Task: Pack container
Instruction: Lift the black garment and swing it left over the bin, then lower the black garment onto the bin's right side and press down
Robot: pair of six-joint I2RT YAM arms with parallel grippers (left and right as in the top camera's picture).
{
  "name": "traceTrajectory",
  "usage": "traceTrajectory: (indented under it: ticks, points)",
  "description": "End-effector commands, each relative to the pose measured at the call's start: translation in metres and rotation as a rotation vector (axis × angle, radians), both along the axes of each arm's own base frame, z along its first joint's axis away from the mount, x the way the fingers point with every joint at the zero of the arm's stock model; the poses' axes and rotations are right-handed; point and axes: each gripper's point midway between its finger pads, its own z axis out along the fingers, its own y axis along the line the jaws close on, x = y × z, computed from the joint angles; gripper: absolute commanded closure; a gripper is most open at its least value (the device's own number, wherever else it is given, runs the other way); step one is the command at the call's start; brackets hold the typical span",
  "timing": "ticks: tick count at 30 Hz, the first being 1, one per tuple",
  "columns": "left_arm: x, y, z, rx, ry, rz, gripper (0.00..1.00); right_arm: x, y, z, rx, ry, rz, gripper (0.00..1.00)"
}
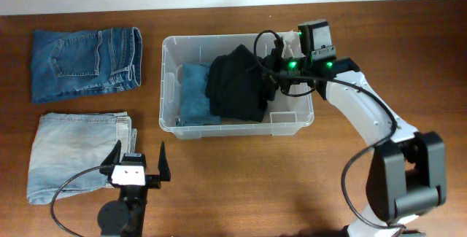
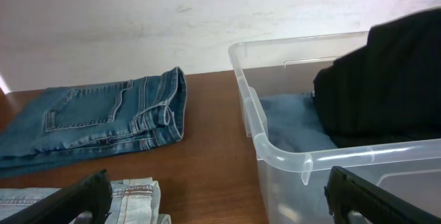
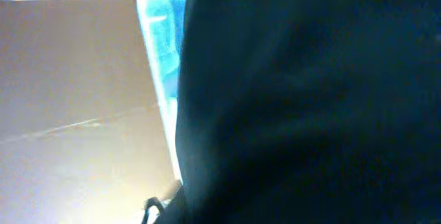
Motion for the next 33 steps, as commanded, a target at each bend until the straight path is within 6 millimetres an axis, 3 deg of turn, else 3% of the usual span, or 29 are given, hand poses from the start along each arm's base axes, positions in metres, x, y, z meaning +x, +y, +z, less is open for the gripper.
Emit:
traceTrajectory:
  ticks: [1, 3, 7, 11, 17, 26, 29, 33]
  points:
    - [0.000, 0.000, -0.002, 0.012, 0.002, -0.002, 0.01, 0.017, -0.024, -0.009, -0.119, -0.068, -0.058, 0.66]
    - [0.000, 0.000, -0.002, 0.012, 0.002, -0.002, 0.00, 0.021, -0.037, -0.020, -0.204, -0.066, -0.101, 0.63]
    - [0.000, 0.000, -0.002, 0.012, 0.002, -0.002, 0.01, 0.023, -0.054, -0.034, -0.324, -0.081, -0.128, 0.42]
    - [0.000, 0.000, -0.002, 0.012, 0.002, -0.002, 0.01, 0.027, -0.070, -0.042, -0.428, -0.101, -0.158, 0.35]
    - [0.000, 0.000, -0.002, 0.012, 0.002, -0.002, 0.01, 0.042, -0.079, -0.028, -0.556, -0.268, -0.076, 0.05]
    - [0.000, 0.000, -0.002, 0.012, 0.002, -0.002, 0.01, 0.057, -0.059, 0.039, -0.734, -0.508, 0.040, 0.01]
    - [0.000, 0.000, -0.002, 0.012, 0.002, -0.002, 0.01, 0.057, -0.055, 0.049, -0.803, -0.532, 0.031, 0.02]
    - [0.000, 0.000, -0.002, 0.012, 0.002, -0.002, 0.01, 0.055, -0.055, 0.040, -0.913, -0.521, 0.020, 0.01]
